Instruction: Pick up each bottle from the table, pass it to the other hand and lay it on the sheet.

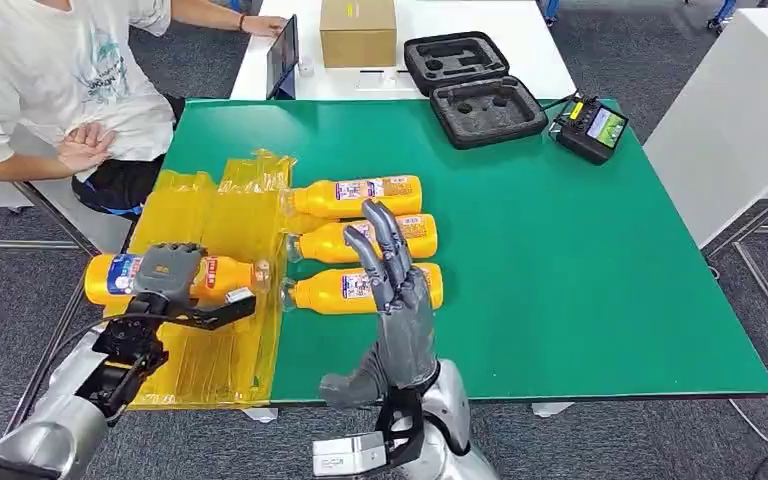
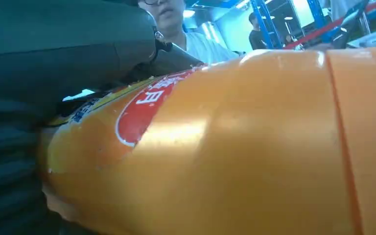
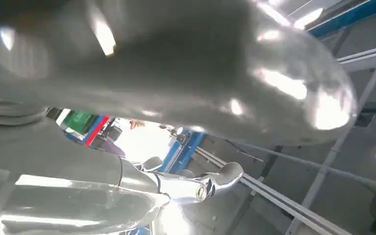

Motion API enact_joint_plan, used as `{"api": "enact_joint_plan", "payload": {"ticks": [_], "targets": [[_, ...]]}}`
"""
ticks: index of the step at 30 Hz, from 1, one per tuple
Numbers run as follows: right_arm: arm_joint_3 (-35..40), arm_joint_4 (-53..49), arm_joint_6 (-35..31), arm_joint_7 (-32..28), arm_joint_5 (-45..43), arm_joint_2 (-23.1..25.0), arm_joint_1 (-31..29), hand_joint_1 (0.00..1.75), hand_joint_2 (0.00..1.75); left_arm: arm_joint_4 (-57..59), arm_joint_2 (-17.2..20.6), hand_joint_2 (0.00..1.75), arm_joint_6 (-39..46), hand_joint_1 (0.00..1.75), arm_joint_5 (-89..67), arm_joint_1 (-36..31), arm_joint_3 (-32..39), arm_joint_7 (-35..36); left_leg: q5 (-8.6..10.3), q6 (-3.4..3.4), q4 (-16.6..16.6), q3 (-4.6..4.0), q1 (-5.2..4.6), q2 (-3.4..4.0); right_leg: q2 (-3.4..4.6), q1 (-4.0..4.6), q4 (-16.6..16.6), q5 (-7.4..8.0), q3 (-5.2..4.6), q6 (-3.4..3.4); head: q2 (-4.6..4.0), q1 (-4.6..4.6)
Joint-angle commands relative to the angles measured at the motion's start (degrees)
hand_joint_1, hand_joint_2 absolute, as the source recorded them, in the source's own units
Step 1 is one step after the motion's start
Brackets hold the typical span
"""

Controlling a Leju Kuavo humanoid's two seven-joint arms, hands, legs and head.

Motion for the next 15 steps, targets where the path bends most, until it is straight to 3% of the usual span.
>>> {"api": "enact_joint_plan", "payload": {"ticks": [1,10,11,12,13,15], "targets": [[2.4,4.8,0.0,0.0,-2.6,-0.9,-1.4,0.0,0.0,7.8,0.6,1.75,-1.5,1.75,-0.6,-4.2,-1.4,0.0,-0.07,-0.05,0.0,0.19,0.05,-0.01,0.05,0.04,0.0,-0.06,0.19,-0.04,0.0,0.0],[2.9,6.2,0.0,0.0,-3.8,-1.4,-1.7,0.0,0.0,12.5,-0.5,1.75,-5.5,1.73,4.3,-5.1,3.0,-4.0,-0.06,-0.03,-0.1,0.22,0.02,-0.01,0.07,0.01,-0.1,-0.04,0.21,-0.03,0.0,-0.02],[2.9,6.2,0.0,0.0,-3.8,-1.4,-1.7,0.0,0.0,12.6,-0.7,1.75,-5.6,1.4,4.4,-5.0,3.0,-4.1,-0.1,-0.05,0.0,0.29,0.04,0.01,0.11,0.03,-0.1,-0.07,0.28,-0.04,0.0,0.0],[3.0,6.5,0.0,0.0,-4.2,-1.6,-1.8,0.0,0.0,13.3,-0.9,1.75,-8.2,0.19,6.5,-4.8,4.2,-5.9,-0.13,-0.07,-0.1,0.42,0.05,0.02,0.14,0.03,-0.1,-0.1,0.4,-0.05,0.0,-0.02],[3.0,6.7,0.0,0.0,-4.4,-1.7,-1.9,0.0,0.0,14.1,-1.2,1.75,-11.1,0.0,9.0,-4.8,5.4,-8.0,-0.08,-0.04,-0.1,0.31,0.01,0.02,0.11,0.0,-0.1,-0.05,0.29,-0.03,0.0,-0.02],[2.8,6.8,0.0,0.0,-4.6,-1.6,-2.0,0.0,0.0,14.9,-1.6,1.75,-15.5,0.0,13.0,-4.9,7.4,-11.7,-0.14,-0.07,-0.1,0.47,0.05,0.0,0.12,0.03,-0.1,-0.11,0.46,-0.04,0.0,0.0]]}}
